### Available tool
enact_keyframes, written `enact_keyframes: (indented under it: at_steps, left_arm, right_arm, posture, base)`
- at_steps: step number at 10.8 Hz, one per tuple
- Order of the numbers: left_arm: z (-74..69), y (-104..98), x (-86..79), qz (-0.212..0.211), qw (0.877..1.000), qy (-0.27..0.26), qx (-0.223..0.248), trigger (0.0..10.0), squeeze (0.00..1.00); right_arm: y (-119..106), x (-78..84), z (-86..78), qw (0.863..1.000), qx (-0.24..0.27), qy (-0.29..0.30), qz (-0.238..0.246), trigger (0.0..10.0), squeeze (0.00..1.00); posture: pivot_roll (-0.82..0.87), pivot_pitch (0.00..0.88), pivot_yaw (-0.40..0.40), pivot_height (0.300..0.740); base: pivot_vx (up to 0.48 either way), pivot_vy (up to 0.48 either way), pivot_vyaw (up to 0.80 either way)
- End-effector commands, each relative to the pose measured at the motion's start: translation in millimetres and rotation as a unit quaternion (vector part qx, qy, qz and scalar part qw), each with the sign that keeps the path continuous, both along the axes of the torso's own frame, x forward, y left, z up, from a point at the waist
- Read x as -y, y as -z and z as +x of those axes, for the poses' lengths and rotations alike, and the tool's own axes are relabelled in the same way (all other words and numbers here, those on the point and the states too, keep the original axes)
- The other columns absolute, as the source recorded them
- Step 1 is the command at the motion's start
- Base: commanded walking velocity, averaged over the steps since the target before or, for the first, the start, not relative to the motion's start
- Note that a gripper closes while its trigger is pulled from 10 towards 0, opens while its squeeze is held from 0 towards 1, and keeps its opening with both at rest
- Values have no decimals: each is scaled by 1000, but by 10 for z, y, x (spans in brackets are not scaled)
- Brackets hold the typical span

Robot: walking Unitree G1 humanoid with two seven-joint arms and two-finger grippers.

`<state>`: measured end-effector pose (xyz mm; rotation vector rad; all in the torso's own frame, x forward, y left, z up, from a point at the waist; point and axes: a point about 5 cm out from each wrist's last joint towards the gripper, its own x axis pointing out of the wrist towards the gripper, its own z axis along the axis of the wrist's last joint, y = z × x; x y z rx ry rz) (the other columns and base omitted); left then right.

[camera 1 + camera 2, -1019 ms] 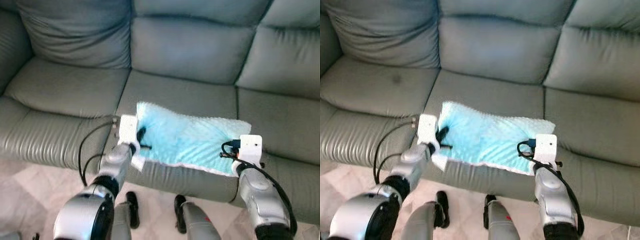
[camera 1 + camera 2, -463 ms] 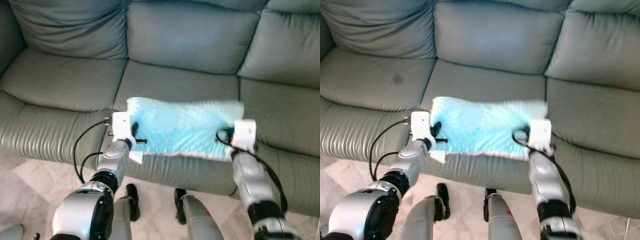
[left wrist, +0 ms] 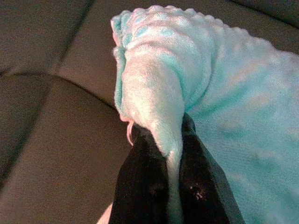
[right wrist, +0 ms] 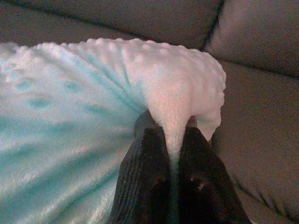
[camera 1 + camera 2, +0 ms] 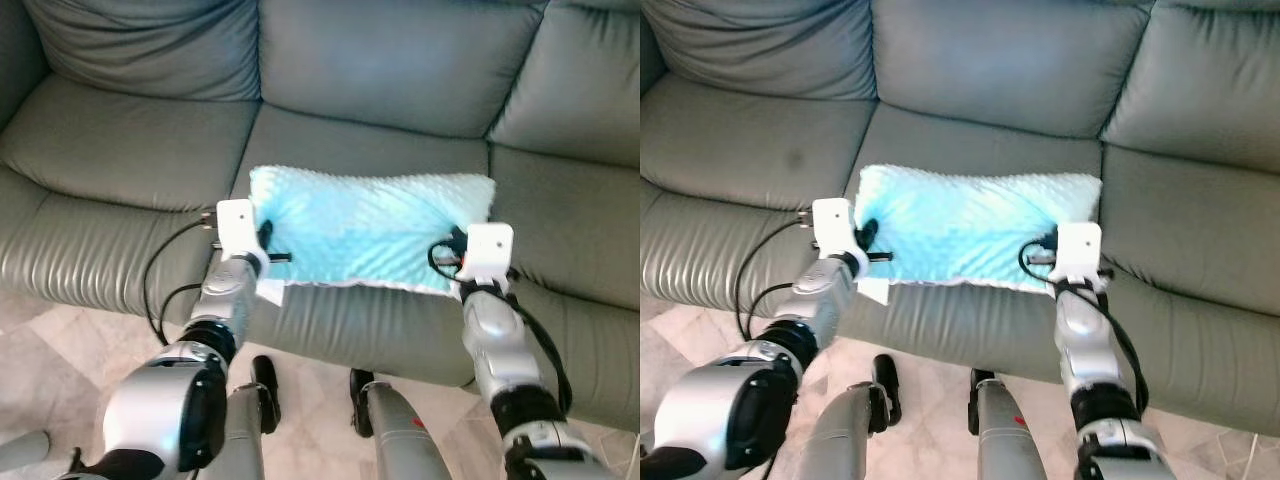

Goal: Move the pillow to the sofa

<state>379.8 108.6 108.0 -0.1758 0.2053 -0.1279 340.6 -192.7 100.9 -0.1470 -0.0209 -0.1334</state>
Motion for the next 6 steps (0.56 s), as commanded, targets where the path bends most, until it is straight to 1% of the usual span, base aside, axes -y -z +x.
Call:
enact_keyframes:
  at_steps: [1,2,3,4,6]
  left_arm:
    - [-48,102,30,-5,1000,6,-23,10000,0]
    - [-69,119,135,-10,999,20,-26,10000,0]
    - [-93,141,220,-11,999,32,-28,10000,0]
    - [-119,165,298,-13,998,45,-32,10000,0]
    - [-135,156,407,-3,998,64,-28,10000,0]
  right_arm:
    - [109,26,-87,1000,-10,13,-3,10000,0]
    - [151,81,-178,999,-6,35,-12,10000,0]
    - [191,107,-254,999,-7,44,-16,10000,0]
    - [250,95,-318,999,-12,42,-15,10000,0]
    - [291,77,-348,999,-16,41,-11,10000,0]
  posture:
    - [-184,499,36,740]
    - [-193,500,34,740]
    - [-202,500,32,740]
    - [-205,499,31,740]
    - [-210,498,35,740]
  base:
    - [0,0,0]
    - [0,0,0]
    - [0,0,0]
    - [0,0,0]
    - [0,0,0]
